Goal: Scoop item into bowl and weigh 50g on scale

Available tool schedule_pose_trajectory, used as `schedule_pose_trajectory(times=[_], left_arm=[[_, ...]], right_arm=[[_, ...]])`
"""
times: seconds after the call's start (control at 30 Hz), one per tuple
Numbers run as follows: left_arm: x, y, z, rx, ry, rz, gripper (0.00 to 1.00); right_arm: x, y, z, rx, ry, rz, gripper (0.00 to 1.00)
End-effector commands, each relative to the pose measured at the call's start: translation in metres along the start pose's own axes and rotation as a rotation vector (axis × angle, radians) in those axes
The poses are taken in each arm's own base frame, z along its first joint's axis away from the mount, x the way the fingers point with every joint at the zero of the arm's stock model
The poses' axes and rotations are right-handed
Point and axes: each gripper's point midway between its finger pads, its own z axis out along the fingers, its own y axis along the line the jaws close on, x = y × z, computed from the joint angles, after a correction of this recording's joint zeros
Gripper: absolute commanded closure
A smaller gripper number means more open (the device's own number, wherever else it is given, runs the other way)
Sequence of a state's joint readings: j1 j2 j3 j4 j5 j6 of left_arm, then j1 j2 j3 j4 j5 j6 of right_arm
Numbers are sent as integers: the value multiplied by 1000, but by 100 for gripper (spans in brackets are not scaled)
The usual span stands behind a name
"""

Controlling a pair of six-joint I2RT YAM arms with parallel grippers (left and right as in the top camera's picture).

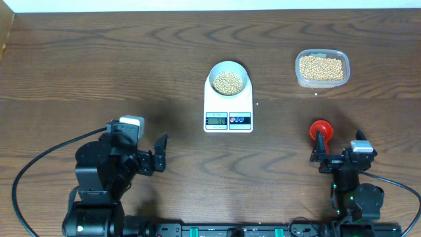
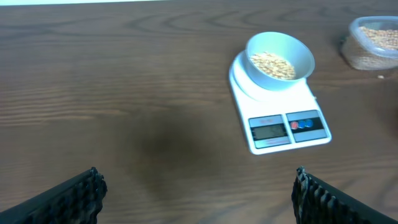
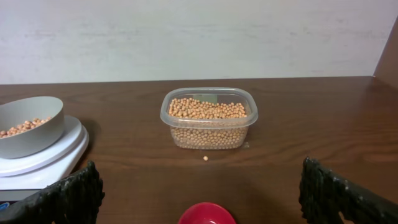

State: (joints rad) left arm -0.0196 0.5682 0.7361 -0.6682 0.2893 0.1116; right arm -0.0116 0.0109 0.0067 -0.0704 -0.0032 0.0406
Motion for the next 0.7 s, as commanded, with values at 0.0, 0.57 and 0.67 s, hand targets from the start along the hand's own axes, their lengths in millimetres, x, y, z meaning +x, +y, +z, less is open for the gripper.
schedule_pose_trajectory(times=[0.0,0.57,0.67], left_arm=[[-2,-7,-2,26,-15,-27,2],[-13,-12,-23,31,-114,-110,2],[-8,-11,-22,31,-116,-110,2]], right_arm=[[0,2,0,-8,0,-12,1],[0,2,0,-8,0,-12,1],[0,2,0,-8,0,-12,1]])
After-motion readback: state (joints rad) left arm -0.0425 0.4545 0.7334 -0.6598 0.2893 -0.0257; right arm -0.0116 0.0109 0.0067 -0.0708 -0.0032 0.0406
